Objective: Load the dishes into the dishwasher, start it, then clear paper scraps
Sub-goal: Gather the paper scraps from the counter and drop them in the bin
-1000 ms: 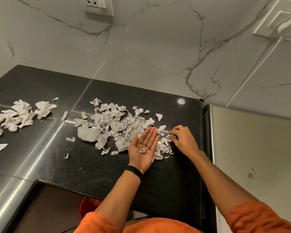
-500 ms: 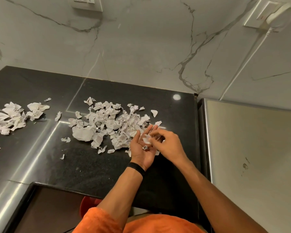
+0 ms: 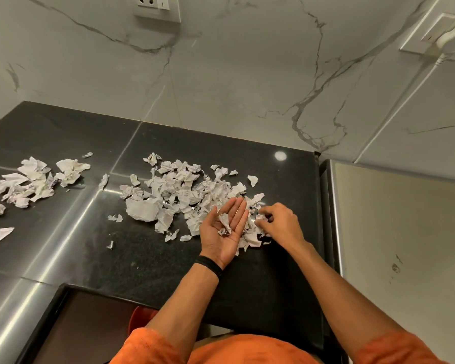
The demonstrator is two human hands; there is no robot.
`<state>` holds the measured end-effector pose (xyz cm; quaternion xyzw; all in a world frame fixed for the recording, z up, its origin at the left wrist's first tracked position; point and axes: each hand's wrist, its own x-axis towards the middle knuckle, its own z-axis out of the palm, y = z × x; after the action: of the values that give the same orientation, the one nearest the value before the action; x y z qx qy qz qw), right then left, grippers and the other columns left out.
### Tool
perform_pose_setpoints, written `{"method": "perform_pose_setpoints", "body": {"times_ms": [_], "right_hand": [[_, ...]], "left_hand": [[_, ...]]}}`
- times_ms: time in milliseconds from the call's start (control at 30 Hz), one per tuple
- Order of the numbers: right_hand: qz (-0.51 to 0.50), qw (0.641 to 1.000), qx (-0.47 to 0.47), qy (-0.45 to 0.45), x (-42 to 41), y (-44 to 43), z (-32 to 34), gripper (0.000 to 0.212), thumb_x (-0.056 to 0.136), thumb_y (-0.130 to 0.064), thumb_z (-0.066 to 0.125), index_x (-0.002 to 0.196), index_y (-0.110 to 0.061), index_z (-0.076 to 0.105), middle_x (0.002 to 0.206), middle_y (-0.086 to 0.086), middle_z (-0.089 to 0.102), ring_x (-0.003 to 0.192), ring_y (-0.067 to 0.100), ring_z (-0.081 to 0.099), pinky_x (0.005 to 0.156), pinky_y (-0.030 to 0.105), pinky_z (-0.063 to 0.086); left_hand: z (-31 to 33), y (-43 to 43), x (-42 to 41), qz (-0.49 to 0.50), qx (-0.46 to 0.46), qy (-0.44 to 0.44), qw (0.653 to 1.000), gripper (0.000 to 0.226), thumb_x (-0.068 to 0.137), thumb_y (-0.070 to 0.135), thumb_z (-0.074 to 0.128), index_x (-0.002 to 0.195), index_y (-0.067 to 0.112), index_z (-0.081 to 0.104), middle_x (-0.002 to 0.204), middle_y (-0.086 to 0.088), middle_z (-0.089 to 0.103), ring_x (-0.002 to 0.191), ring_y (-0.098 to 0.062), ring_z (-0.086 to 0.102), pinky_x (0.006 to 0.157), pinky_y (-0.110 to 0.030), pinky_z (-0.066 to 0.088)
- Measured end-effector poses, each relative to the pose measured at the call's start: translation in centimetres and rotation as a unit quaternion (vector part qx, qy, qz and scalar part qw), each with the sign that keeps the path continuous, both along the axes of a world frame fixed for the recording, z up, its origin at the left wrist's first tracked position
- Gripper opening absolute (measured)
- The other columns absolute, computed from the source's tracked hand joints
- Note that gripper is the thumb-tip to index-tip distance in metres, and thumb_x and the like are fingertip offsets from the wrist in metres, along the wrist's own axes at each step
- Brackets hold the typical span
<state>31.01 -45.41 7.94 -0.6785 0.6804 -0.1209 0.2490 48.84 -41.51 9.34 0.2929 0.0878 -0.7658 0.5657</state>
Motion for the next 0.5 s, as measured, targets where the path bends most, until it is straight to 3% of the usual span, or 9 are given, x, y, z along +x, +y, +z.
{"method": "perform_pose_setpoints", "body": {"times_ms": [100, 200, 367, 500], "right_hand": [[0.007, 0.999, -0.035, 0.037, 0.6, 0.2, -0.3, 0.024, 0.093, -0.033, 0.071, 0.115, -0.027, 0.075, 0.107, -0.001, 0.064, 0.102, 0.018, 0.063, 0.089, 0.035, 0.051], [-0.03, 0.999, -0.036, 0.01, 0.4, 0.3, -0.2, 0.015, 0.096, -0.029, 0.068, 0.108, -0.026, 0.077, 0.104, -0.005, 0.066, 0.097, 0.014, 0.064, 0.085, 0.031, 0.051], [-0.118, 0.981, -0.055, -0.142, 0.3, 1.5, 2.0, 0.014, 0.094, -0.032, 0.072, 0.106, -0.031, 0.078, 0.098, -0.014, 0.069, 0.088, -0.001, 0.064, 0.08, 0.02, 0.051], [-0.075, 0.96, -0.049, -0.267, 2.9, 3.2, 6.0, 0.016, 0.093, -0.026, 0.073, 0.106, -0.035, 0.078, 0.099, -0.017, 0.074, 0.092, -0.004, 0.067, 0.084, 0.019, 0.054]], "left_hand": [[-0.1, -0.1, 0.5, -0.007, 0.005, -0.01, 1.0, 0.054, 0.106, 0.036, 0.043, 0.137, -0.006, 0.056, 0.138, -0.027, 0.06, 0.13, -0.038, 0.059, 0.12, -0.048, 0.036], [0.0, -0.1, 0.8, -0.022, 0.005, -0.026, 0.999, 0.053, 0.105, 0.036, 0.045, 0.135, -0.005, 0.058, 0.138, -0.026, 0.061, 0.129, -0.038, 0.059, 0.119, -0.047, 0.037], [-0.2, -0.3, 0.9, -0.042, 0.015, -0.04, 0.998, 0.051, 0.105, 0.037, 0.047, 0.132, -0.004, 0.06, 0.136, -0.024, 0.062, 0.127, -0.037, 0.061, 0.118, -0.046, 0.038], [-0.2, -0.3, 0.3, -0.058, 0.017, -0.039, 0.997, 0.048, 0.104, 0.035, 0.047, 0.132, -0.001, 0.062, 0.135, -0.023, 0.063, 0.126, -0.032, 0.063, 0.112, -0.043, 0.045]]}}
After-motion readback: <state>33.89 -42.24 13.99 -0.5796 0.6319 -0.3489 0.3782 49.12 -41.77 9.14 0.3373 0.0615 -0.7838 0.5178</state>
